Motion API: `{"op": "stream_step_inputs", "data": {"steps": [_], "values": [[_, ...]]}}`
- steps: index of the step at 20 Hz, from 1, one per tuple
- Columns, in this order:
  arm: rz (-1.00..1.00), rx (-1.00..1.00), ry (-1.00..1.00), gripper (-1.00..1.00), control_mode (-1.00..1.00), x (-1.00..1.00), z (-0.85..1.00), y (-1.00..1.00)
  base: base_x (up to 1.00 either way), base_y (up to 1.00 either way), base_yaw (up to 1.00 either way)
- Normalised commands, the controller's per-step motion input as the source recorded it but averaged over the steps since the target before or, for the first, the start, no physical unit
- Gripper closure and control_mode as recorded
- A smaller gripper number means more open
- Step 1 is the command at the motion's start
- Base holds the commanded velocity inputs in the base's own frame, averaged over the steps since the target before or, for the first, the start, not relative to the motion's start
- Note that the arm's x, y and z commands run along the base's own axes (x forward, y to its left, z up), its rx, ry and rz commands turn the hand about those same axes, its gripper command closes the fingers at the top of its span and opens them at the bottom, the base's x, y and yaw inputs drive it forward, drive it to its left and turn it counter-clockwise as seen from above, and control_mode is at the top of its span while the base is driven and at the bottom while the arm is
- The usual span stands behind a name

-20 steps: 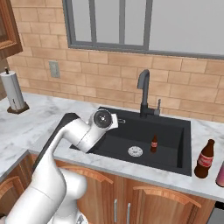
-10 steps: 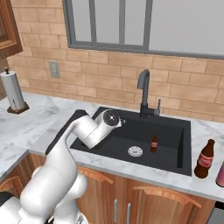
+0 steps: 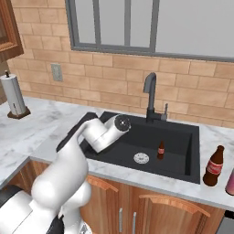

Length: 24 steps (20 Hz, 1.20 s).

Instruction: Place the large bottle from the dining counter next to the other large bottle outside the sink, and place the small bottle from the dining counter next to the other small bottle inside the sink.

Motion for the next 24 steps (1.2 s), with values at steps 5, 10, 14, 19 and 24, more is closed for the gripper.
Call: {"op": "stream_step_inputs", "data": {"steps": [5,10,14,19,24], "values": [[0.06,-0.02,0.0,1.0,-1.0,0.23,-0.17,0.0,0.0,0.0,0.0],[0.06,-0.05,0.0,1.0,-1.0,0.17,-0.24,0.0,0.0,0.0,0.0],[0.06,-0.05,0.0,1.0,-1.0,0.15,-0.25,0.0,0.0,0.0,0.0],[0.06,-0.01,0.0,1.0,-1.0,0.18,-0.2,0.0,0.0,0.0,0.0],[0.06,0.0,0.0,1.0,-1.0,0.23,-0.15,-0.02,0.0,0.0,0.0]]}}
